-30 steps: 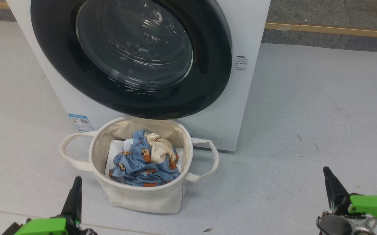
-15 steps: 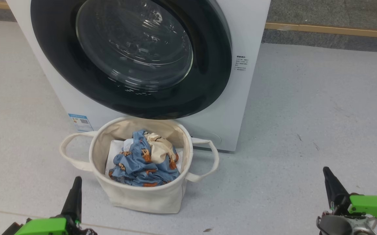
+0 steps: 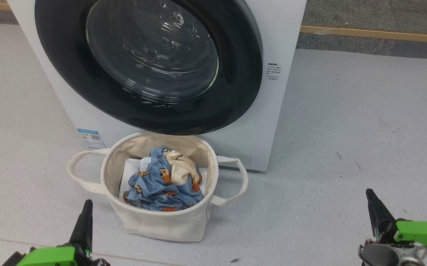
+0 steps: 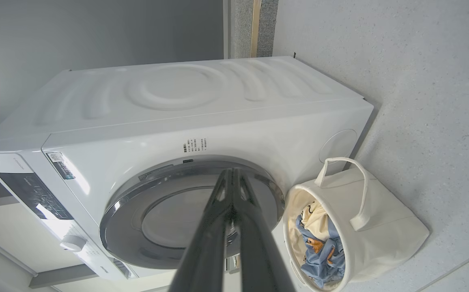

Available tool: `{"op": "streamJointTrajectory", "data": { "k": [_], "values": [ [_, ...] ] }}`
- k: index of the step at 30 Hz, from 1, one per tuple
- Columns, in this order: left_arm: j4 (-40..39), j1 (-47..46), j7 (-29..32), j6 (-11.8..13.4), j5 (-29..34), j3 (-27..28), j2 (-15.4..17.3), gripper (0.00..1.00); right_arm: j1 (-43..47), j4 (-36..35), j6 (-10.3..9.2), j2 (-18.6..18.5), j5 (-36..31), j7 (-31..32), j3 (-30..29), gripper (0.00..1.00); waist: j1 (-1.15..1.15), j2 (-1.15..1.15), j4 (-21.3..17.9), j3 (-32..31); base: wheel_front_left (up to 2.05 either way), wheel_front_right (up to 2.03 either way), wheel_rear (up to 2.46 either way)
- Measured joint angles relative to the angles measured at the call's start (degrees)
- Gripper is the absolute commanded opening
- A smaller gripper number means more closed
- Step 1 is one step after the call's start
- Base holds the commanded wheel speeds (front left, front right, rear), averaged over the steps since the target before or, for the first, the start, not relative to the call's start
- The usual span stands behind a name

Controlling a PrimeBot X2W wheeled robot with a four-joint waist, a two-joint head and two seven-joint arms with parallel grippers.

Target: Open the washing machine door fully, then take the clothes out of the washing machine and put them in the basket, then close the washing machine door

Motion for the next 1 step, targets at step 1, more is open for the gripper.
{"op": "streamJointTrajectory", "data": {
  "k": [1],
  "values": [
    [0.00,0.00,0.01,0.00,0.01,0.00,0.00,0.00,0.00,0.00,0.00,0.00,0.00,0.00,0.00,0.00,0.00,0.00,0.00,0.00,0.00,0.00,0.00]
  ]
}}
